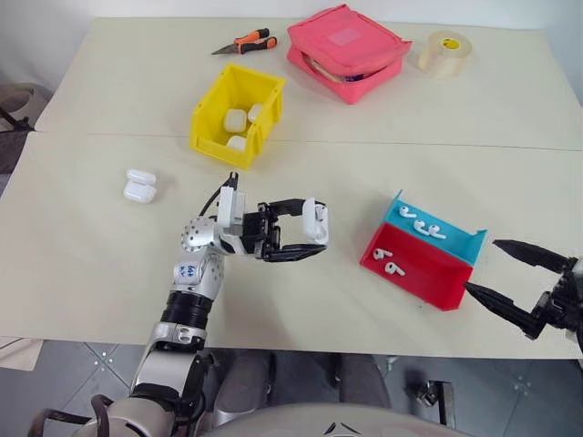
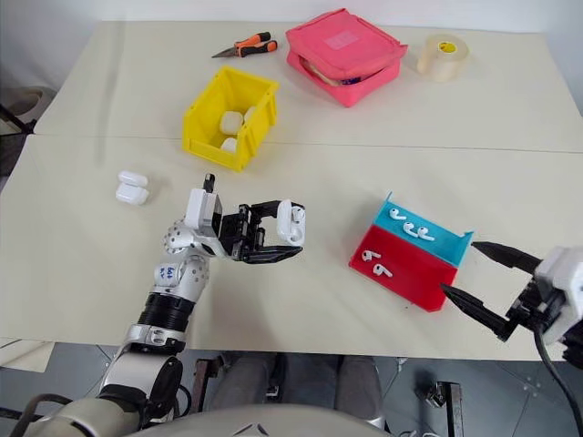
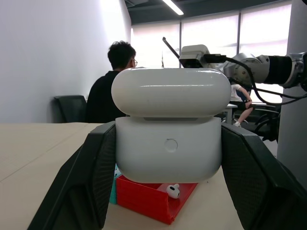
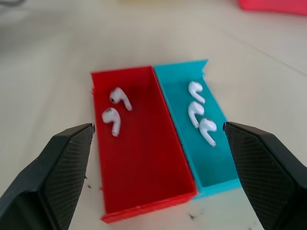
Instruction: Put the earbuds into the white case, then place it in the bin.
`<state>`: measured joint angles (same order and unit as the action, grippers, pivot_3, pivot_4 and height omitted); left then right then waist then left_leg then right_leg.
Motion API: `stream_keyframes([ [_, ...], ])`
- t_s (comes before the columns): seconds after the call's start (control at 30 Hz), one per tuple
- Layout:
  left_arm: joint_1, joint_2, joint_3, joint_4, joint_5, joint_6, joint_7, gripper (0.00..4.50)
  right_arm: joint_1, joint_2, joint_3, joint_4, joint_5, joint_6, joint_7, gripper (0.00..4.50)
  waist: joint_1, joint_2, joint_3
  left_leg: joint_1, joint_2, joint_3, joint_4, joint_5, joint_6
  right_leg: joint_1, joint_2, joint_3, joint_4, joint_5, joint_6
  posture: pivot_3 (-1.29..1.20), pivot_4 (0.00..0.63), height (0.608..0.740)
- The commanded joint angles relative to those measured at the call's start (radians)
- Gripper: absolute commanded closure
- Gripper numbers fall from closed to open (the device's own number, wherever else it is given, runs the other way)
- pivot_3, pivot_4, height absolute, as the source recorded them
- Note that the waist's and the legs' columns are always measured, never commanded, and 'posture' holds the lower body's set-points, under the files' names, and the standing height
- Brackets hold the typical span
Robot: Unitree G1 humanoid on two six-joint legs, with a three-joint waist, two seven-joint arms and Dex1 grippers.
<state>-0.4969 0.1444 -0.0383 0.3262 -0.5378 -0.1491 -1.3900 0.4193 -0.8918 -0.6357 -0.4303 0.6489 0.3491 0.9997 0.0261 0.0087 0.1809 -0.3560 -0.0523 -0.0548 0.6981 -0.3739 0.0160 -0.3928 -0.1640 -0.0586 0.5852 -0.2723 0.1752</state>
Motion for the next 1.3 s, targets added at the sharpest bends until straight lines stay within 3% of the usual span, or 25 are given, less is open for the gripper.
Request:
stream_keyframes([
  [0.03,0.004,-0.018,-0.006,-0.026,0.005,-0.019,0.015,1.69,-0.117,-0.121,0.098,0.008,-0.022,0.149,-0.044,0.01,0.000,0.000,0.000,0.000,0.000,0.000,0.000,0.000,0.000,0.000,0.000,0.000,0.000,0.000,0.000,0.00,0.150,0.740],
  [0.2,0.016,-0.034,-0.017,-0.035,0.008,-0.024,0.020,1.69,-0.393,-0.287,0.319,0.112,-0.104,0.345,-0.093,0.01,0.000,0.000,0.000,-0.001,0.000,-0.001,0.000,0.000,0.000,-0.001,-0.001,0.000,0.000,0.000,0.000,0.00,0.150,0.740],
  [0.33,0.023,-0.040,-0.021,-0.043,0.005,-0.026,0.027,1.69,-0.610,-0.315,0.472,0.149,-0.129,0.469,-0.109,0.01,0.001,0.000,0.000,-0.003,0.000,-0.003,0.000,0.000,0.000,-0.002,-0.001,-0.003,-0.001,0.000,0.000,0.00,0.150,0.740],
  [0.63,0.042,-0.062,-0.031,-0.057,0.007,-0.027,0.045,1.69,-0.850,-0.333,0.767,0.298,-0.397,0.323,-0.005,0.01,-0.001,0.001,0.000,-0.011,-0.001,-0.004,0.002,0.000,0.000,-0.008,-0.001,-0.004,-0.001,0.000,0.001,0.00,0.150,0.740],
  [0.97,0.045,-0.078,-0.033,-0.061,0.008,-0.027,0.055,1.69,-0.953,-0.273,0.882,0.492,-0.554,0.134,0.140,0.01,-0.003,0.001,0.000,-0.012,-0.001,-0.002,0.003,0.000,-0.001,-0.010,-0.001,-0.004,0.000,0.000,0.001,0.00,0.150,0.740],
  [1.07,0.049,-0.076,-0.031,-0.067,0.006,-0.026,0.056,1.69,-0.958,-0.244,0.890,0.523,-0.580,0.099,0.158,0.64,-0.003,0.001,0.000,-0.012,-0.001,-0.002,0.003,0.000,-0.001,-0.010,-0.001,-0.004,0.000,0.001,0.001,0.00,0.150,0.740],
  [1.2,0.051,-0.071,-0.030,-0.073,0.003,-0.023,0.058,1.69,-0.959,-0.219,0.893,0.536,-0.602,0.088,0.178,1.96,-0.003,0.001,0.000,-0.012,-0.001,-0.002,0.003,0.000,-0.001,-0.010,-0.001,-0.004,0.000,0.001,0.001,0.00,0.150,0.740],
  [1.3,0.049,-0.067,-0.028,-0.073,0.003,-0.023,0.058,1.69,-0.960,-0.206,0.892,0.539,-0.615,0.088,0.189,1.96,-0.003,0.001,0.000,-0.012,-0.001,-0.002,0.004,0.000,-0.001,-0.010,-0.001,-0.004,0.001,0.001,0.001,0.00,0.150,0.740],
])
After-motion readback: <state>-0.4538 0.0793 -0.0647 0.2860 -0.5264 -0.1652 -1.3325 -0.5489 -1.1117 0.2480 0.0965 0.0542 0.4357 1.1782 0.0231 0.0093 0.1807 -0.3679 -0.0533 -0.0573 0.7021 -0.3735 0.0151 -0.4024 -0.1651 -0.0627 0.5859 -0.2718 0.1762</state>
